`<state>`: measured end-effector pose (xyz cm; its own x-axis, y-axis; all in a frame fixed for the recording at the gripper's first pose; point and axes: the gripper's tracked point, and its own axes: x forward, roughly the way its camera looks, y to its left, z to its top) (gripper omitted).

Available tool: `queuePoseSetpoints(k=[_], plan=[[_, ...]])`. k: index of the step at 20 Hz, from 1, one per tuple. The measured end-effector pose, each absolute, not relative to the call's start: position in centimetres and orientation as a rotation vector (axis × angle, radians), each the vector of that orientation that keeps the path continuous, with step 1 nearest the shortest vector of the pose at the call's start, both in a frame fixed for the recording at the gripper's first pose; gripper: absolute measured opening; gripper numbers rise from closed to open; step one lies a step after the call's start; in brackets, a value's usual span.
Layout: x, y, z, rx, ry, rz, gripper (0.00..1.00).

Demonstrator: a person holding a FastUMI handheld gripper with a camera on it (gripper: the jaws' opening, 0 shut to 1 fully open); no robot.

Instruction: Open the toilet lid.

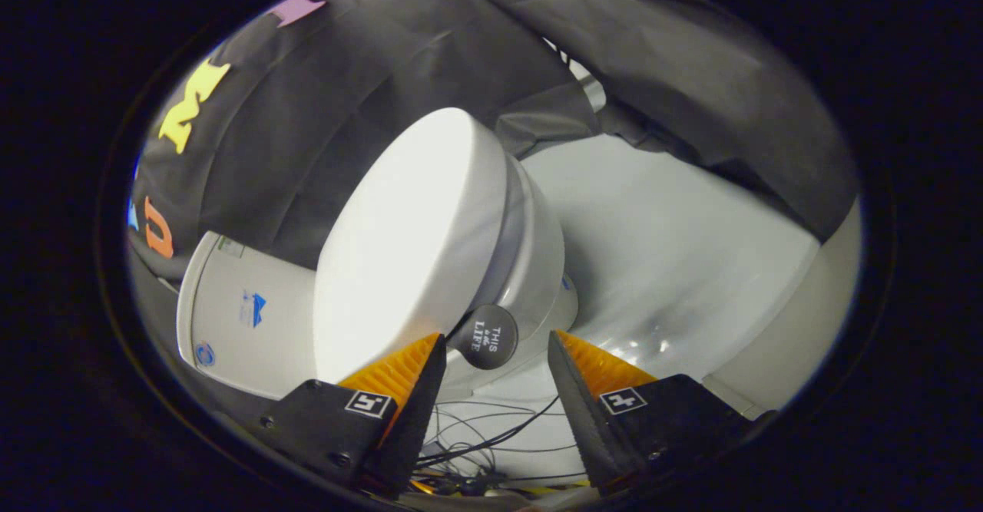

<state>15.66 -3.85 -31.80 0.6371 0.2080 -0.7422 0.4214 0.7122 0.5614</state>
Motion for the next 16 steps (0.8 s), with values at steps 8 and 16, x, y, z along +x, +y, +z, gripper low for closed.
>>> queuePoseSetpoints(k=[8,16], plan=[[17.0,-3.2,-31.7,1.053,0.837,-0.095,0.53],[17.9,-3.5,-31.3,1.251,0.796,-0.155,0.19]])
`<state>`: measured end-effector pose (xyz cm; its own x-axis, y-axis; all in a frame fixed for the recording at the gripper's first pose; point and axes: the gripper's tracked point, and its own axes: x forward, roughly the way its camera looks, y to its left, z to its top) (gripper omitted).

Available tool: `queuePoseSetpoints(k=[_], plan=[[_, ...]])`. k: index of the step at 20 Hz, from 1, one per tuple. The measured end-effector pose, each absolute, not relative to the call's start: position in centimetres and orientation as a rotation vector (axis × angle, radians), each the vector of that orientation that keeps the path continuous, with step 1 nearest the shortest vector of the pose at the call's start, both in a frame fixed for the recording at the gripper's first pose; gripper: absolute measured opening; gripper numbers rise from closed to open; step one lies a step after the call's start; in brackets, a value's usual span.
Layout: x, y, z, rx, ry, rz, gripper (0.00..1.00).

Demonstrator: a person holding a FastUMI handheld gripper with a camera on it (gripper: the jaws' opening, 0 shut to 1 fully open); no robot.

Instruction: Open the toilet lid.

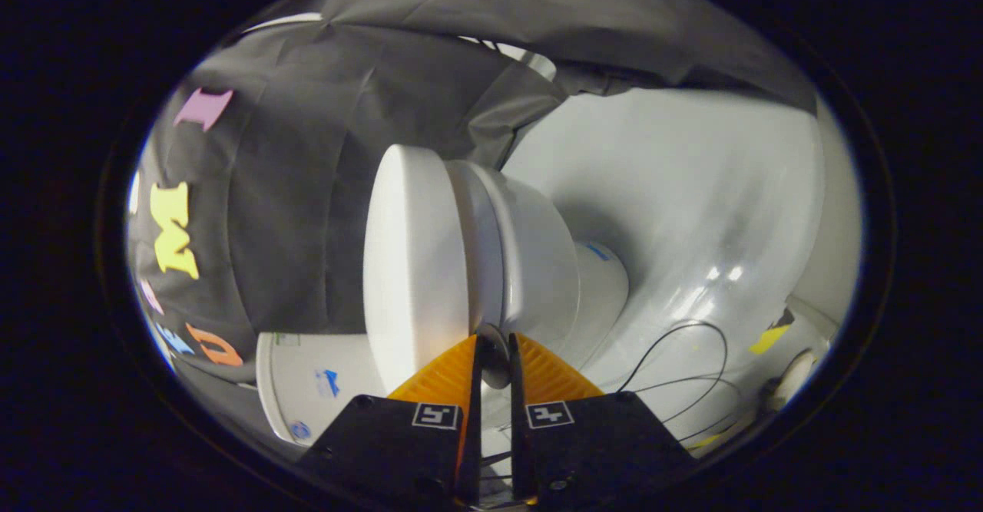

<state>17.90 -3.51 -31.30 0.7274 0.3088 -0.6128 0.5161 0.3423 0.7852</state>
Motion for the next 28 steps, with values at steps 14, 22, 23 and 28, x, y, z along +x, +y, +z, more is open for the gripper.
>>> queuePoseSetpoints(k=[14,22,23,28], plan=[[18.4,-2.4,-25.7,1.169,0.763,-0.082,0.08],[18.0,-0.4,-20.8,1.076,0.722,-0.041,0.08],[18.0,-0.2,-20.2,1.056,0.717,-0.033,0.08],[17.9,1.6,-17.5,0.965,0.706,-0.020,0.08]])
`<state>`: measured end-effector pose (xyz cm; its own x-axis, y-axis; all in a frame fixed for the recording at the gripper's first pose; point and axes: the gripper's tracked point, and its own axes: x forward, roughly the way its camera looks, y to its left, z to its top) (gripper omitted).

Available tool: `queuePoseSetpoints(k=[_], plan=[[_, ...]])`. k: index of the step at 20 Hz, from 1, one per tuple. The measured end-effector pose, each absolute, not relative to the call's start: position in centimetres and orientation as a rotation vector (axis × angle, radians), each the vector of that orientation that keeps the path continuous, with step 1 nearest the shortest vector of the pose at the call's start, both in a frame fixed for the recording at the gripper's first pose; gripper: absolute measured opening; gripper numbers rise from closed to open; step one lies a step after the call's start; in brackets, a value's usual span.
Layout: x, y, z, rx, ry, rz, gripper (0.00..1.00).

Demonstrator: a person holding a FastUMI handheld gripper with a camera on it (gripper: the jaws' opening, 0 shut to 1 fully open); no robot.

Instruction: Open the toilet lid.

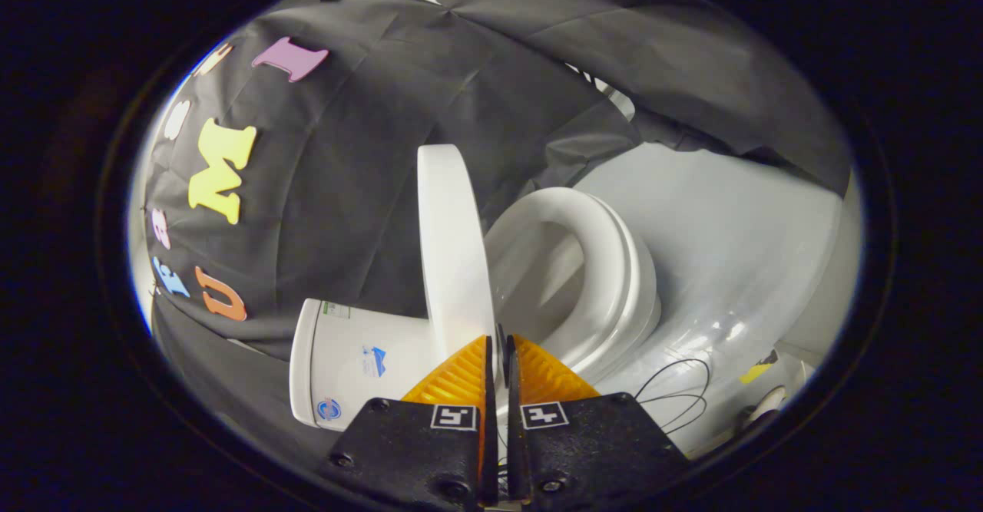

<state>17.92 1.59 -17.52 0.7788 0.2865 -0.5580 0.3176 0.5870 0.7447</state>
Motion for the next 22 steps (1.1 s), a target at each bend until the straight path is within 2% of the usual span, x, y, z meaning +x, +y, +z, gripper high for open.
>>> queuePoseSetpoints(k=[15,22], plan=[[18.2,6.7,-12.3,0.755,0.671,-0.019,0.08],[18.2,10.1,-9.5,0.669,0.650,0.042,0.08]])
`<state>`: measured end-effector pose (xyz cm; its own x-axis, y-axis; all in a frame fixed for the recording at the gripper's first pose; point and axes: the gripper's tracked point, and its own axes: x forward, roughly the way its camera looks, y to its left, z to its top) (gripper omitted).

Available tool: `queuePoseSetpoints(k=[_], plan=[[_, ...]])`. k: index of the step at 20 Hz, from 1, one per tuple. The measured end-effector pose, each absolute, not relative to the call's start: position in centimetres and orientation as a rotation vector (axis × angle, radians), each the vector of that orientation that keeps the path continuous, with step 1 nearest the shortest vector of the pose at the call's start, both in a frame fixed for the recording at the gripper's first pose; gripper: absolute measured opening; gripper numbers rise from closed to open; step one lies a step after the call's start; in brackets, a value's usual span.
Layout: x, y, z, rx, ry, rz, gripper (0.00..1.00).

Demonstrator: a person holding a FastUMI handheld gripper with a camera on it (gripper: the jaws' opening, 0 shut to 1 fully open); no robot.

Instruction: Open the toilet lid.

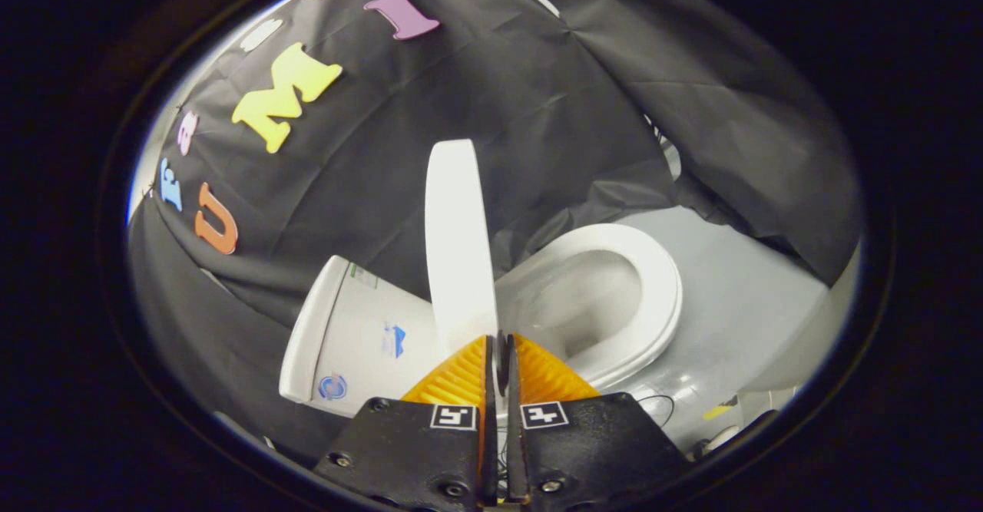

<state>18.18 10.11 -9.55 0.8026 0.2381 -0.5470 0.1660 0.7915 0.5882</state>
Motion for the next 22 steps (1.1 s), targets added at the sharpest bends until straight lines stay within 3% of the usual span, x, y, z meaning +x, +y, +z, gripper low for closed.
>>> queuePoseSetpoints(k=[22], plan=[[17.4,26.1,-4.3,0.352,0.604,0.218,0.14]])
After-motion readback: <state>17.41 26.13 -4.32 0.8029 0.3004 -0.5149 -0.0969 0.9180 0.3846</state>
